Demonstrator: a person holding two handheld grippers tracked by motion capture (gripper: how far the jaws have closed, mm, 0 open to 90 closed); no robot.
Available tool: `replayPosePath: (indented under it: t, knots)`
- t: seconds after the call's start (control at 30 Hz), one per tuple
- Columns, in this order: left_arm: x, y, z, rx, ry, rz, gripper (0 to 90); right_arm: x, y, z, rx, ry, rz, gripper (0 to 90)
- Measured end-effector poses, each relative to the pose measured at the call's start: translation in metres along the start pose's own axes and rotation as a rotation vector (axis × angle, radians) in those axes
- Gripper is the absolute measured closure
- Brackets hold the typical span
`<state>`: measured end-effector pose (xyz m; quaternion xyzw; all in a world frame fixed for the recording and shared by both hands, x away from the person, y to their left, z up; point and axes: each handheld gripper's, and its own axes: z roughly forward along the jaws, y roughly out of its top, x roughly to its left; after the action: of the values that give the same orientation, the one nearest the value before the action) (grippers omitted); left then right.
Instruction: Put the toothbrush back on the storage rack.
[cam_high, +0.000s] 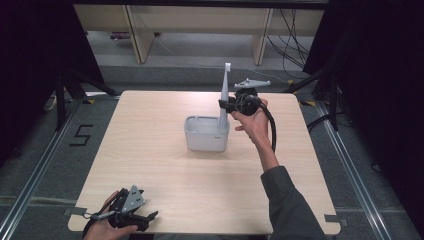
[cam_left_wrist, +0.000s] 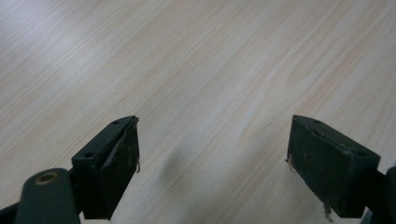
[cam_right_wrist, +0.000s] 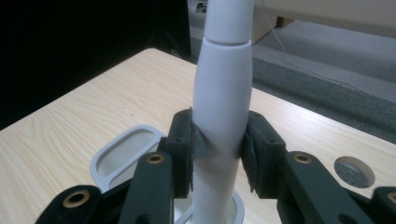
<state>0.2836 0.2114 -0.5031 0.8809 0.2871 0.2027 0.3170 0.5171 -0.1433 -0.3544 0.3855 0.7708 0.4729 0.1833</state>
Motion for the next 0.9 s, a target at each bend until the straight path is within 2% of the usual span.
replayPosePath:
  t: [0.07,0.13,0.2,0.27,0.37,0.4,0.43,0.47,0.5,0.53,0.57,0.6,0.67,0.73,0.77,0.83,0.9]
  knots:
    - [0.001,0.000,0.000,-0.001,0.004,0.001,16.3,0.000,-0.002,0.003,-0.001,-0.004,0.005,66.5]
    - [0.000,0.000,0.000,0.000,0.001,0.001,16.3,0.000,-0.004,0.005,0.022,-0.031,-0.032,66.5]
    - [0.000,0.000,0.000,0.000,-0.001,0.001,16.3,0.001,-0.005,0.006,0.034,-0.029,-0.022,66.5]
    - [0.000,0.000,0.000,0.000,-0.003,0.004,16.3,0.002,-0.005,0.008,0.048,-0.039,-0.041,66.5]
    - [0.000,0.000,0.000,0.000,0.001,0.000,16.3,0.005,-0.008,0.011,0.060,-0.042,-0.022,66.5]
    - [0.000,0.000,-0.001,-0.002,-0.001,0.004,16.3,0.003,-0.009,0.011,0.060,-0.044,-0.048,66.5]
    - [0.000,0.000,-0.001,0.001,-0.004,-0.003,16.3,0.005,-0.011,0.013,0.074,-0.040,-0.019,66.5]
    - [0.000,0.000,0.000,0.004,-0.003,0.003,16.3,0.004,-0.013,0.015,0.065,-0.042,-0.037,66.5]
    - [0.000,0.000,0.000,0.005,-0.001,0.007,16.2,0.004,-0.014,0.015,0.076,-0.043,-0.027,66.5]
    - [0.000,0.000,0.000,0.002,-0.002,0.001,16.3,0.003,-0.016,0.016,0.058,-0.040,-0.025,66.5]
    - [0.000,0.000,0.000,0.002,-0.004,-0.002,16.3,0.002,-0.018,0.016,0.061,-0.044,-0.032,66.5]
    - [0.000,0.000,0.000,0.002,-0.006,-0.002,16.3,0.003,-0.019,0.017,0.079,-0.038,-0.016,66.5]
    - [0.000,0.000,0.000,0.004,-0.002,-0.004,16.3,0.002,-0.020,0.018,0.082,-0.045,-0.033,66.5]
    - [0.000,0.000,0.000,0.003,-0.004,-0.003,16.3,0.002,-0.022,0.020,0.079,-0.043,-0.028,66.5]
    - [0.000,0.000,0.000,0.002,-0.006,-0.002,16.3,0.004,-0.023,0.020,0.086,-0.044,-0.009,66.5]
    - [0.000,0.000,0.000,0.007,-0.006,-0.001,16.2,0.003,-0.024,0.021,0.095,-0.045,-0.033,66.5]
    - [0.000,0.000,0.000,0.004,0.000,0.006,16.3,0.003,-0.025,0.021,0.094,-0.046,-0.021,66.5]
